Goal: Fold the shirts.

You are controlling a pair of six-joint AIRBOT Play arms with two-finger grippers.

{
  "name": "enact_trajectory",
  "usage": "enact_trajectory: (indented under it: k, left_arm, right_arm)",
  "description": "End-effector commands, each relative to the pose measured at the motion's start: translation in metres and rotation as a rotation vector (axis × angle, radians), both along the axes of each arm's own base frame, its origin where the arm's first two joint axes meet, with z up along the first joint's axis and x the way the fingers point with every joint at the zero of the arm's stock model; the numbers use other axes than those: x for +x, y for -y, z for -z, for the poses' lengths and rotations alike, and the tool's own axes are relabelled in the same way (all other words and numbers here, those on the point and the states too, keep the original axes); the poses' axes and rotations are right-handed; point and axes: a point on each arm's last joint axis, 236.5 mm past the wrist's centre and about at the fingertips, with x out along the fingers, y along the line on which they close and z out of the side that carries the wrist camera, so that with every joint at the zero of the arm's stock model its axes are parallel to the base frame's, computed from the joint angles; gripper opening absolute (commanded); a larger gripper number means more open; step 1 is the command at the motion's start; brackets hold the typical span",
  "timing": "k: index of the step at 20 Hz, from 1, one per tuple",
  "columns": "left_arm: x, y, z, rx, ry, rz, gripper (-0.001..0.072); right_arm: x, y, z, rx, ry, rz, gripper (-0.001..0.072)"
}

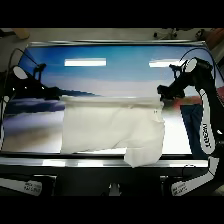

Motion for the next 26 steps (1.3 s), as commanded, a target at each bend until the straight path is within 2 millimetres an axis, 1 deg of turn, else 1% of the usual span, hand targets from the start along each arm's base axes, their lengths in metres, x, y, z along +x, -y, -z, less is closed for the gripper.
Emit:
enact_trajectory:
  k: [1,3,4,5,6,7,8,9,10,11,12,13,14,15,16,18,20,22,24,25,26]
  left_arm:
    - [-0.075,0.012,0.043,0.036,-0.25,0.033,0.0025]
    - [-0.096,0.019,0.067,0.03,-0.319,0.012,0.0027]
    - [-0.099,0.023,0.069,0.01,-0.329,0.007,0.0042]
    - [-0.097,0.026,0.066,-0.007,-0.323,0.0,0.0214]
    - [-0.094,0.024,0.059,-0.013,-0.313,-0.006,0.0471]
    - [-0.093,0.02,0.047,-0.015,-0.307,-0.008,0.0548]
    - [-0.095,0.013,0.037,-0.018,-0.301,-0.016,0.0548]
    - [-0.101,0.007,0.028,-0.02,-0.296,-0.03,0.0531]
    - [-0.112,0.003,0.022,-0.022,-0.29,-0.045,0.0526]
    - [-0.128,0.001,0.022,-0.023,-0.29,-0.049,0.0525]
    - [-0.15,0.001,0.029,-0.022,-0.291,-0.063,0.0525]
    - [-0.174,0.002,0.039,-0.02,-0.293,-0.074,0.0525]
    - [-0.199,0.006,0.053,-0.027,-0.299,-0.09,0.0525]
    - [-0.218,0.013,0.064,-0.051,-0.304,-0.109,0.0525]
    - [-0.233,0.019,0.073,-0.077,-0.303,-0.125,0.0525]
    - [-0.244,0.03,0.085,-0.119,-0.299,-0.157,0.0525]
    - [-0.247,0.033,0.092,-0.129,-0.306,-0.168,0.0524]
    - [-0.247,0.033,0.096,-0.131,-0.313,-0.167,0.0522]
    - [-0.248,0.037,0.101,-0.13,-0.33,-0.158,0.0509]
    - [-0.246,0.04,0.103,-0.132,-0.325,-0.154,0.0491]
    - [-0.244,0.044,0.104,-0.138,-0.316,-0.154,0.041]
  right_arm:
    - [-0.072,0.008,0.034,-0.035,-0.281,-0.005,0.0025]
    - [-0.085,-0.007,0.059,0.021,-0.32,0.032,0.0026]
    - [-0.084,-0.011,0.063,0.035,-0.314,0.063,0.0049]
    - [-0.08,-0.014,0.058,0.049,-0.305,0.083,0.0184]
    - [-0.077,-0.015,0.046,0.057,-0.281,0.073,0.0326]
    - [-0.077,-0.013,0.03,0.053,-0.25,0.032,0.0403]
    - [-0.083,-0.004,0.015,0.028,-0.229,0.002,0.0431]
    - [-0.09,0.008,0.004,-0.002,-0.218,0.011,0.0431]
    - [-0.098,0.018,-0.003,-0.001,-0.2,0.05,0.0428]
    - [-0.112,0.023,-0.002,0.016,-0.199,0.089,0.0425]
    - [-0.131,0.028,0.005,0.033,-0.208,0.123,0.0412]
    - [-0.148,0.027,0.012,0.058,-0.222,0.156,0.0386]
    - [-0.16,0.02,0.018,0.101,-0.217,0.174,0.0384]
    - [-0.165,0.011,0.021,0.136,-0.204,0.18,0.0384]
    - [-0.167,0.002,0.021,0.17,-0.195,0.179,0.0384]
    - [-0.166,-0.007,0.018,0.21,-0.188,0.17,0.0384]
    - [-0.169,-0.006,0.018,0.206,-0.198,0.165,0.0384]
    - [-0.173,-0.004,0.019,0.193,-0.21,0.152,0.0385]
    - [-0.177,0.005,0.023,0.153,-0.219,0.145,0.0388]
    - [-0.181,0.008,0.027,0.136,-0.229,0.143,0.0389]
    - [-0.188,0.008,0.032,0.133,-0.251,0.143,0.0395]
